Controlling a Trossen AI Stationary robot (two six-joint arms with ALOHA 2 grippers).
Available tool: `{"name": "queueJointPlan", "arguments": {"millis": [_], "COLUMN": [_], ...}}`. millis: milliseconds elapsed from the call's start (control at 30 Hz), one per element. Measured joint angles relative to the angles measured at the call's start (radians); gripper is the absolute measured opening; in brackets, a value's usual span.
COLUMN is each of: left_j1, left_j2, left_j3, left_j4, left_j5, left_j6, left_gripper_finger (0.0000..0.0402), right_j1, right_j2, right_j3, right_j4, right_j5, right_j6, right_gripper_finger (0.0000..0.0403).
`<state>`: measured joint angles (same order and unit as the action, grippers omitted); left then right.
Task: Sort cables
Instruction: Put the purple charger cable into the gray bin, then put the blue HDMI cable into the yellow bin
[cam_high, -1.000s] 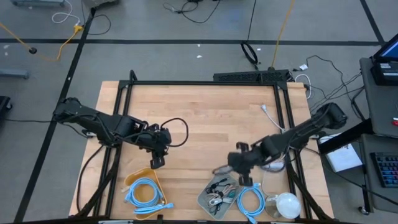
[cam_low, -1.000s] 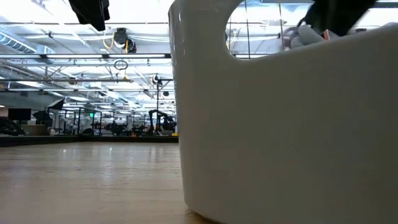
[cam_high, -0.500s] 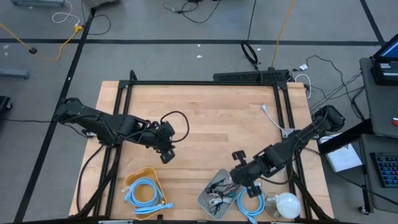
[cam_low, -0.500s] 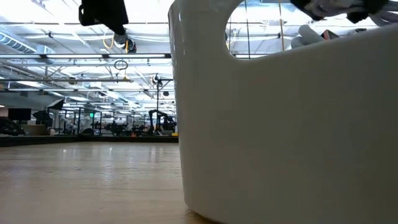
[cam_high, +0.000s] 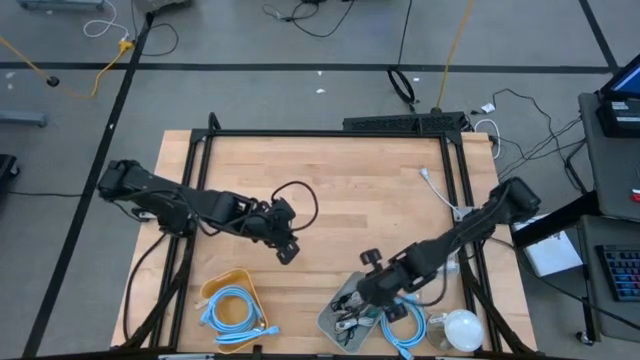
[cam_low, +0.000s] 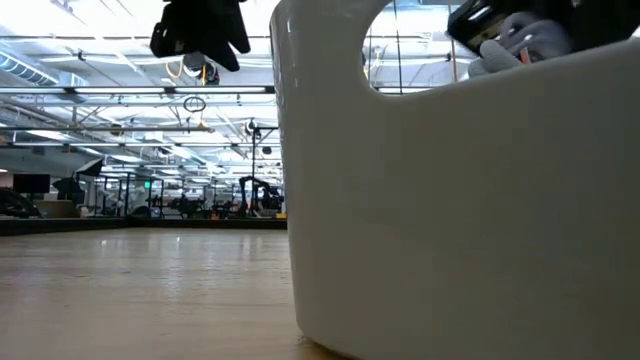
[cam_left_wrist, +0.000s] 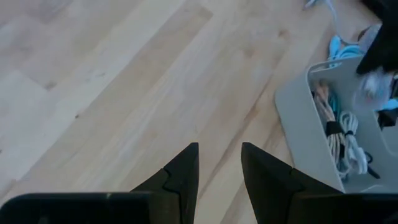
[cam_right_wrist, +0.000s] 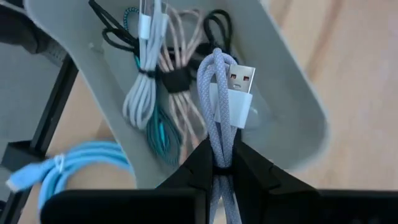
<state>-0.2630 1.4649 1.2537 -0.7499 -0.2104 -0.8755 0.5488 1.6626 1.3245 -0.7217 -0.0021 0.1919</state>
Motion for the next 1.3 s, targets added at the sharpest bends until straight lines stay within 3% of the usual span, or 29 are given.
{"name": "queueJointPlan", "arguments": {"millis": [300,700,967,1167,1300], "left_j1": [-0.001,-0.028,-0.041,-0.041,-0.041], "left_j2": [0.002,0.002,0.002,0.002,0.002], "left_j3": [0.000,0.000,0.000,0.000,0.000], "left_j4": [-0.007,-0.008,-0.008,-0.008,-0.009], "left_j5": [0.000,0.000,-0.001,0.000,0.016], "left_j6": [-0.029,-0.051,-0.062,-0.063,-0.063], "left_gripper_finger": [0.0122,0.0122,0.0122,0.0122,0.0122], "right_j1": [0.016,0.008,0.006,0.001,0.002], "right_j2": [0.213,0.235,0.206,0.193,0.192], "right_j3": [0.214,0.227,0.227,0.227,0.227], "right_j4": [-0.015,-0.016,0.081,0.066,-0.010], "right_j5": [-0.027,-0.001,0.010,0.080,-0.045], "right_j6": [-0.087,-0.205,-0.184,-0.151,-0.049], "right_gripper_finger": [0.0030,0.0033,0.0098,0.0143,0.0164]}}
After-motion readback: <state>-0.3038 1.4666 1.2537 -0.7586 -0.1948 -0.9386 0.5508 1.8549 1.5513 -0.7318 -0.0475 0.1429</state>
